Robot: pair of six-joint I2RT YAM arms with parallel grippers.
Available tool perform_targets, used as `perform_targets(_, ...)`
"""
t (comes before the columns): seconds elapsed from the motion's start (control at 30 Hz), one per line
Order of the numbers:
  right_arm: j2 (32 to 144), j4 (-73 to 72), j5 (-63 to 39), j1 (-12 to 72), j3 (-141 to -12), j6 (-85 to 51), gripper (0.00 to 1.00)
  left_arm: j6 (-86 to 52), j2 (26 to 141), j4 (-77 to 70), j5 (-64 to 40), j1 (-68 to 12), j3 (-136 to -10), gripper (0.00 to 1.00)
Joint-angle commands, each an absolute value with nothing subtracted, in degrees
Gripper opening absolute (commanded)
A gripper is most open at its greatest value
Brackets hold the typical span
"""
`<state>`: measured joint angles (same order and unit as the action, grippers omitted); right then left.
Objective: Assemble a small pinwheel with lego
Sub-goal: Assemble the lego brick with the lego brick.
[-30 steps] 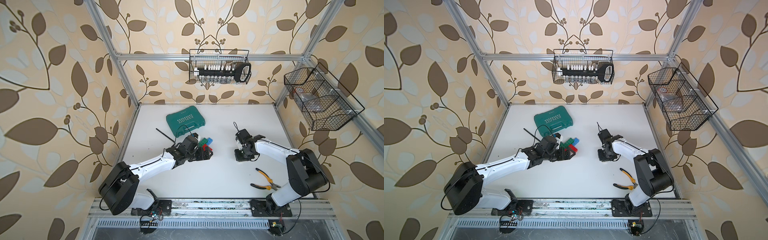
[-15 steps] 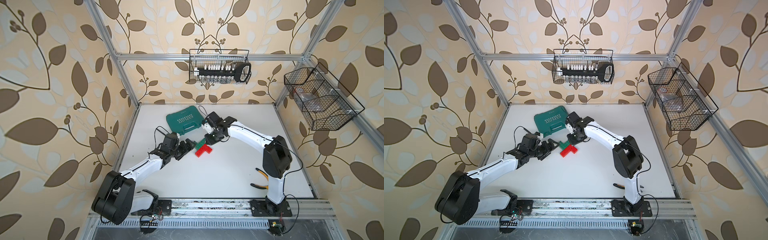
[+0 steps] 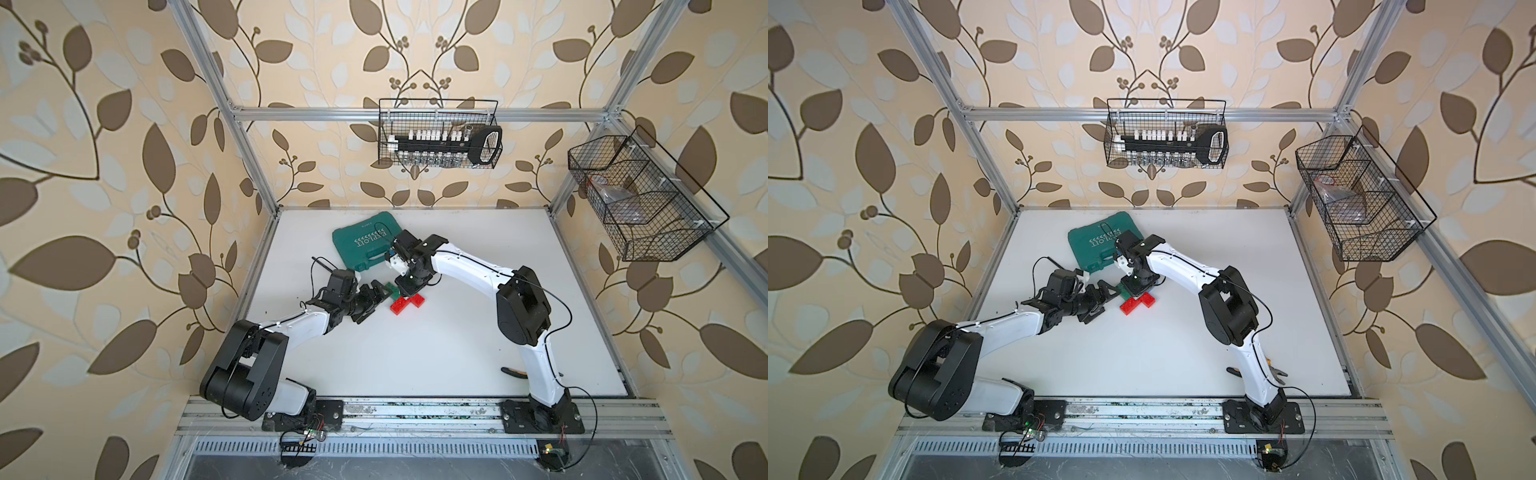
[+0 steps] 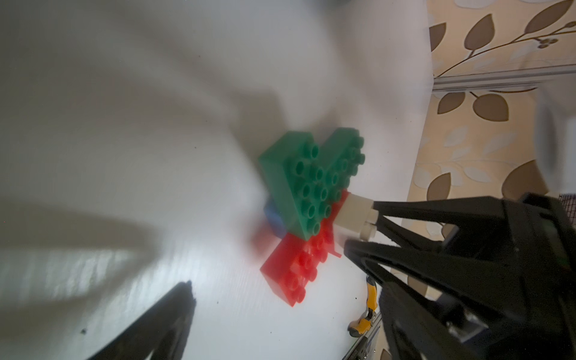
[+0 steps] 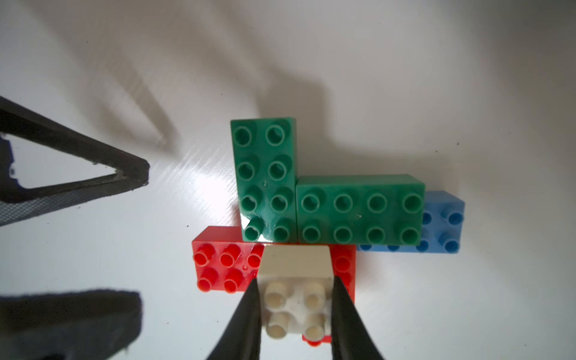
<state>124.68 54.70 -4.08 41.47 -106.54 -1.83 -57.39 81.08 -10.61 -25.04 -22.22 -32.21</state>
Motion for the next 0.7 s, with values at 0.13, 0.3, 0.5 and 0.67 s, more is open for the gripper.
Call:
perform_targets(0.13, 127.19, 55.12, -4.65, 41.48, -107.55, -1.14, 0.20, -57.40, 81.91, -13.84, -26.72, -23.06, -31.18, 0.95)
perform_targets(0.3, 127.90, 54.64, -4.23, 41.47, -107.31, -1.41, 0.20, -56.78, 82.18, -13.27, -26.28, -23.29, -31.15, 0.95)
perform_targets(0.5, 131.70, 59.74, -2.04, 41.33, -107.98, -0.09, 0.20, -56.86, 85.07, -13.75, -26.46, -23.80, -31.57, 0.95)
perform_targets(0.67, 135.47, 63.68, -2.61, 42.05, -108.19, -0.09, 0.17, -57.08, 86.27, -14.24, -26.43, -24.14, -31.73, 0.95)
